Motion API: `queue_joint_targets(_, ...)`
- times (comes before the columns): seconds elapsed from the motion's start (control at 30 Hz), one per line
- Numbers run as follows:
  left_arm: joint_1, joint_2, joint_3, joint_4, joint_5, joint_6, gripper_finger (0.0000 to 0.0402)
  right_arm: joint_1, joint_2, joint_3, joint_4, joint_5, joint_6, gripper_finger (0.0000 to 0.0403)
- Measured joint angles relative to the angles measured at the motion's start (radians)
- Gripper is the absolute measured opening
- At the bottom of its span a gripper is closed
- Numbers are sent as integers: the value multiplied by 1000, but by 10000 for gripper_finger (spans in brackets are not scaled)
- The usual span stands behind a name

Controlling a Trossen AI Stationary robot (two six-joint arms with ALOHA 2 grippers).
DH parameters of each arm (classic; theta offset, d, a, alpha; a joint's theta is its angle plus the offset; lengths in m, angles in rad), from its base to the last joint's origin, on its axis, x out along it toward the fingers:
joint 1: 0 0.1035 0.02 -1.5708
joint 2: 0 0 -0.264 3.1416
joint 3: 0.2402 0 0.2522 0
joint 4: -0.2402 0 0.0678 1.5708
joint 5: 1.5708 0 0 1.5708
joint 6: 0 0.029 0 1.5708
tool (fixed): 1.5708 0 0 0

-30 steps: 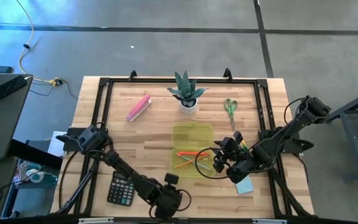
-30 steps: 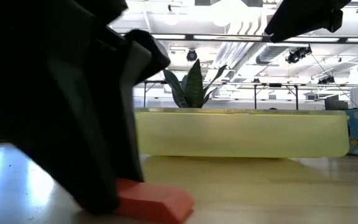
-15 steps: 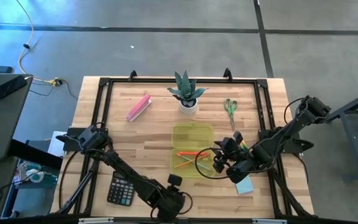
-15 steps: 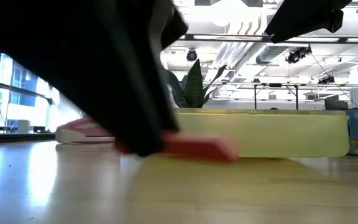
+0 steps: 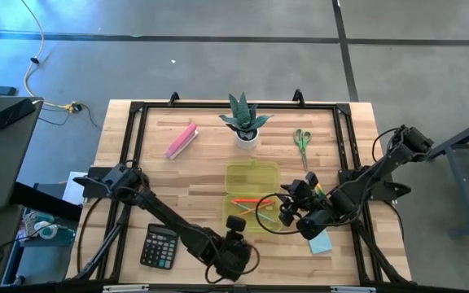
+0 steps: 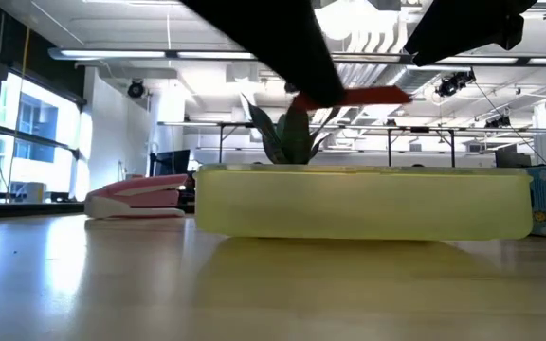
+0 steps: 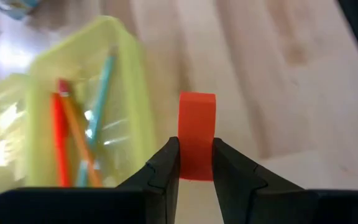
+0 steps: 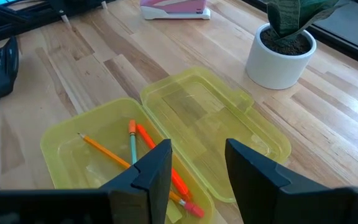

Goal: Pack school essentials
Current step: Put the orange eraser into the supply box

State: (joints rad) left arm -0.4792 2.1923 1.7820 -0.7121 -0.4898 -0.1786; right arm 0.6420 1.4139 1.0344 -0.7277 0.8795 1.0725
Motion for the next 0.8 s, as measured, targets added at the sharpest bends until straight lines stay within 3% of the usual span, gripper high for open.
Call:
queue_joint_targets(0.27, 106, -1, 15, -13, -3, 59, 74, 0, 0, 0, 0, 0, -13, 140)
queue_joint_targets(0.47, 193, -1, 15, -25, 105, 52, 74, 0, 0, 0, 0, 0, -19, 140)
queue_joint_targets(0.67, 263, -1, 15, -25, 299, 80, 74, 0, 0, 0, 1, 0, -15, 140)
queue_joint_targets(0.8, 295, -1, 15, -25, 344, 78, 80, 0, 0, 0, 1, 0, -8, 140)
